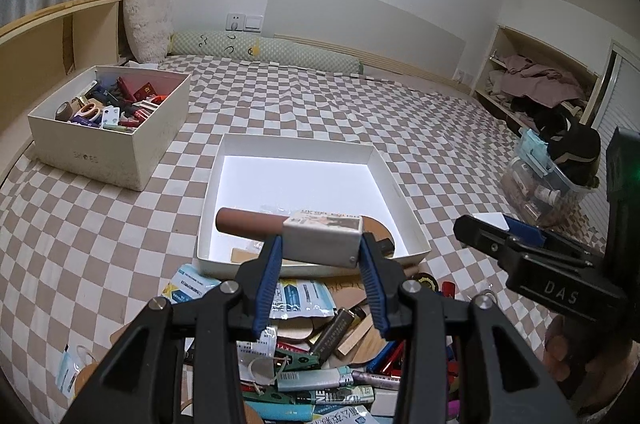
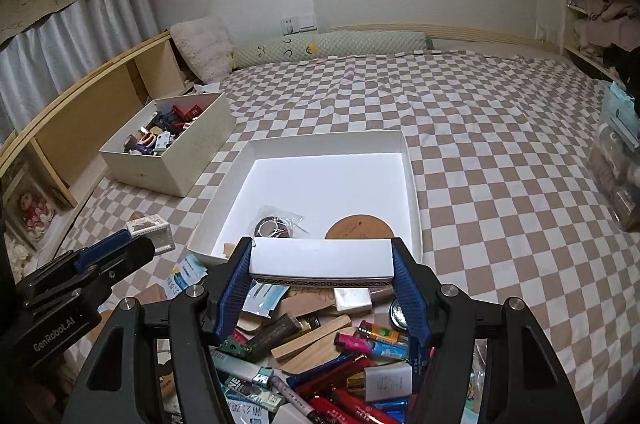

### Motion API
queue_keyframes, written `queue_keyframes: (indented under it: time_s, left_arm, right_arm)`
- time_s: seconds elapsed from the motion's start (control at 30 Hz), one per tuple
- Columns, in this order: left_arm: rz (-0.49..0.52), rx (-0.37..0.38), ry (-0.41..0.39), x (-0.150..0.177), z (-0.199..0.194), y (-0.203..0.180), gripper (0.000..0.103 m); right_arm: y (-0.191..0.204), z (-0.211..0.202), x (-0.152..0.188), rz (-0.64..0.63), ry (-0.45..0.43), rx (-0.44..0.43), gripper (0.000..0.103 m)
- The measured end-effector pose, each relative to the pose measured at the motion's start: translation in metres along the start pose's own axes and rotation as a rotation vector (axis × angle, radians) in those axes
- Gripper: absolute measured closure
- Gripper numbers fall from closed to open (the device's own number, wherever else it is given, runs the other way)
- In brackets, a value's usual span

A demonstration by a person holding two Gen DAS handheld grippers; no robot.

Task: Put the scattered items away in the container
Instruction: 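Carry both held items over the white tray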

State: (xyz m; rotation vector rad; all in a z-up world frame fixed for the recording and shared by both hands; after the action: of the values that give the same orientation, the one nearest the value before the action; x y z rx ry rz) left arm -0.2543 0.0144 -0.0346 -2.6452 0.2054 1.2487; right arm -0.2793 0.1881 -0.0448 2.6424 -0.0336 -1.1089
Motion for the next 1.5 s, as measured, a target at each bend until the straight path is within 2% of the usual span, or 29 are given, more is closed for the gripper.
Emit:
queue_keyframes:
  time_s: [0.37,0.53,0.83,1.03,1.5]
  left_arm:
    - [-0.041,0.031,0.064,-0.016,0.046,0.015,0.064]
    - [-0.082,0.045,0.145,-0.018,0.085,0.026,0.064]
    - [-0.066,0.019,0.257,-0.014,0.139,0.026,0.064]
    - [-0.041,0.029,0.338,0.002,0.161,0.022,0.064]
    - [-0.046,0.054,0.435,0.017,0.188,0.012,0.064]
  right_arm:
    - [-0.011,0.027,-0.006,0.042,0.051,0.002,0.037]
    - [-0.018,0.040,-0.007,0.055,0.078,0.011,0.037]
    - [-0.025,0.060,-0.021,0.076,0.093,0.020,0.037]
    - [-0.030,0.072,-0.034,0.108,0.104,0.019,0.037]
    - [-0.017,0.106,-0.049,0.107,0.151,0.033,0.037]
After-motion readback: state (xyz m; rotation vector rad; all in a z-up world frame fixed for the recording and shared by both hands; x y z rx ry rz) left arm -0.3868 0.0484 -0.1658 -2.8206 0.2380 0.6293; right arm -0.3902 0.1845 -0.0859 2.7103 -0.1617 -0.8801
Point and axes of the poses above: each gripper's, at about its wrist camera, not at the fingertips, and z roughly the way its jaws point, y to its left, x to its underside, the point moved 5 cm from there along z, roughly the way its jaws point, and after that the axes turned 7 degrees about z, right-handed, at the moved point
